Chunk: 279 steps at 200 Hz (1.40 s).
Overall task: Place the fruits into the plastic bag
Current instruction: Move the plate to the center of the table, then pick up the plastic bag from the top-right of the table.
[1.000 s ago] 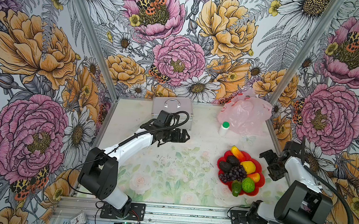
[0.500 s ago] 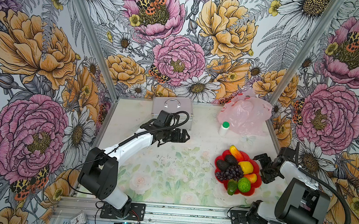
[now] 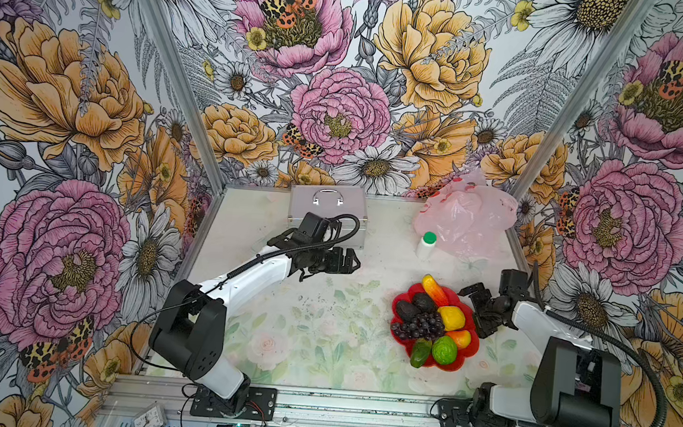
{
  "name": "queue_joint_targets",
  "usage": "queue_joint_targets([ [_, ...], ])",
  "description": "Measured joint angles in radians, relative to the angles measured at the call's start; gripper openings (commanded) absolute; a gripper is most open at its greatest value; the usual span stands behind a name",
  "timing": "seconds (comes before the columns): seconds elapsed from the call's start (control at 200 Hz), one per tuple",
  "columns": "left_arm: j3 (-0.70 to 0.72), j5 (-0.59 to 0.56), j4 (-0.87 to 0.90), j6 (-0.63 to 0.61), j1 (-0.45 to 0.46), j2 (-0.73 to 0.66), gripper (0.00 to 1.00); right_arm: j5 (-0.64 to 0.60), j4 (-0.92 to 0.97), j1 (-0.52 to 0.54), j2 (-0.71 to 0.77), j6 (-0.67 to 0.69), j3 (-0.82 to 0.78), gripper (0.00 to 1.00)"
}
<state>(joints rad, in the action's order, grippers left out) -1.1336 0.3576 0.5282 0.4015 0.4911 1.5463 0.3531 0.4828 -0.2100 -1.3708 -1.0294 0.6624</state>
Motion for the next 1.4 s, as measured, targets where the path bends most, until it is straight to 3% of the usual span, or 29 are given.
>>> queue_joint_targets([
  [0.415,0.078,0.000,0.018,0.000,-0.064,-0.106,0.99,-0.094,-0.127,0.291,-0.167,-0.199,0.133,1.00],
  [0.761,0.145,0.000,0.029,0.002,-0.094,-0.187,0.99,-0.115,-0.168,0.460,-0.328,-0.265,0.293,1.00],
  [1.101,0.146,0.000,0.034,0.005,-0.109,-0.196,0.99,-0.133,-0.168,0.469,-0.346,-0.248,0.314,0.99],
  [1.396,0.112,0.000,0.041,0.004,-0.117,-0.164,0.99,-0.185,-0.052,0.374,-0.246,-0.139,0.314,0.99],
])
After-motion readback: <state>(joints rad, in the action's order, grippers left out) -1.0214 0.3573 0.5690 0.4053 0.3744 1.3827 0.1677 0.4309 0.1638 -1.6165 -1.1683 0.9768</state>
